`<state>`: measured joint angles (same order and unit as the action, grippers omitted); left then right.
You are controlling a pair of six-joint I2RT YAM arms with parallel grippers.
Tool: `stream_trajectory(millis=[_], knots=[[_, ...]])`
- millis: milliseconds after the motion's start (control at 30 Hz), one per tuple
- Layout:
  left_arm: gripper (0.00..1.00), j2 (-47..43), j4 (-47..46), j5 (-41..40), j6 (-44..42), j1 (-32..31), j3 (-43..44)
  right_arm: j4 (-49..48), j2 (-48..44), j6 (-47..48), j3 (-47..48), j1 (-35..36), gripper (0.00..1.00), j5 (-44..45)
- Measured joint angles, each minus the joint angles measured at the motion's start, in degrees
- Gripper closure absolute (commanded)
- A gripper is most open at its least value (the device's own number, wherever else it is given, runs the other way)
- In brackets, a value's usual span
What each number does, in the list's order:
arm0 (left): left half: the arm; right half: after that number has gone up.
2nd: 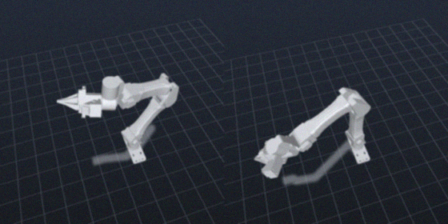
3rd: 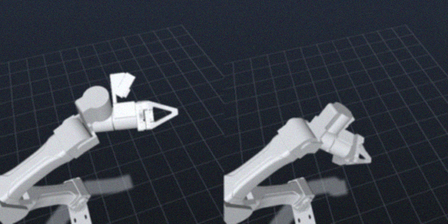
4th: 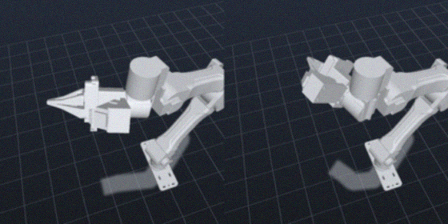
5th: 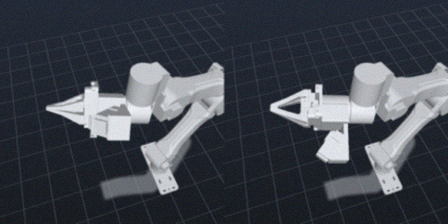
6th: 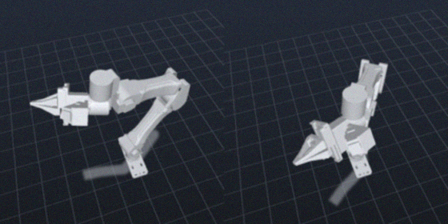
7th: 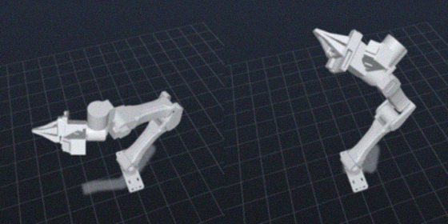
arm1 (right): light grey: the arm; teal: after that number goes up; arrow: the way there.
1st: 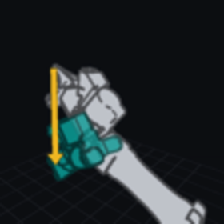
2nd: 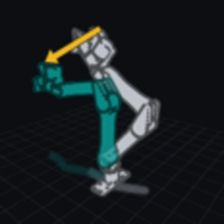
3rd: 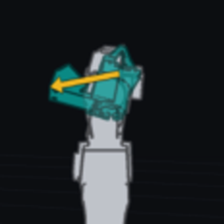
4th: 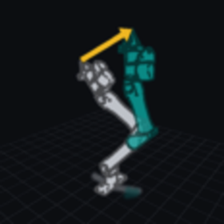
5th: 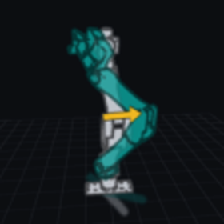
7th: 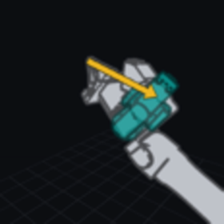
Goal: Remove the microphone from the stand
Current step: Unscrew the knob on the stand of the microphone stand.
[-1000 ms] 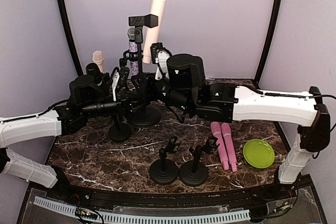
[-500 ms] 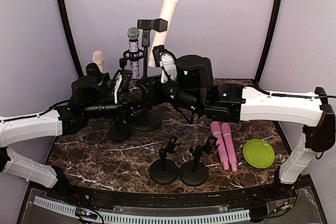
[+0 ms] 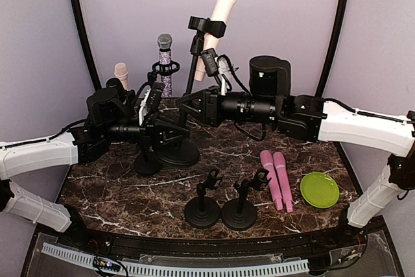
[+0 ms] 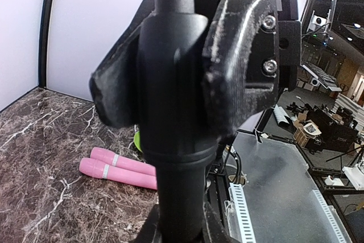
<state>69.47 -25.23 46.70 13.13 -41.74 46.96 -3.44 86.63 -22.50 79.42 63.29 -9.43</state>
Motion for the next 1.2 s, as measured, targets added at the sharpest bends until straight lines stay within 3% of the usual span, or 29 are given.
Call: stream_trajectory(millis=[67, 300, 500, 567, 867, 1200], knots=[[1.0, 0.31, -0.5, 0.9, 0.57, 0.09, 0.0, 0.5, -0.02, 0.02, 0.2, -0.22, 0.88, -0.9], [1.0, 0.72, -1.22, 1.38, 0.98, 0.11, 0.0, -0.85, -0.66, -1.16, -0.94, -0.31, 0.43, -0.98], [1.0, 0.7, -1.18, -2.89, -0.31, 0.11, -0.04, -4.13, -5.86, -3.13, -6.14, -0.35, 0.21, 1.51], [1.0, 0.57, -1.11, -4.79, -0.68, 0.11, -0.09, -5.07, -7.41, -3.87, -7.63, -0.55, 0.2, 3.02], [1.0, -1.38, 0.57, -12.15, -1.57, 0.11, -0.44, -6.05, -7.72, -6.45, -9.44, -0.24, 0.35, 8.0], [1.0, -1.36, 3.54, -17.0, -2.25, 0.31, -0.44, -0.31, 2.32, -7.93, 0.63, 3.85, 0.56, 14.21]])
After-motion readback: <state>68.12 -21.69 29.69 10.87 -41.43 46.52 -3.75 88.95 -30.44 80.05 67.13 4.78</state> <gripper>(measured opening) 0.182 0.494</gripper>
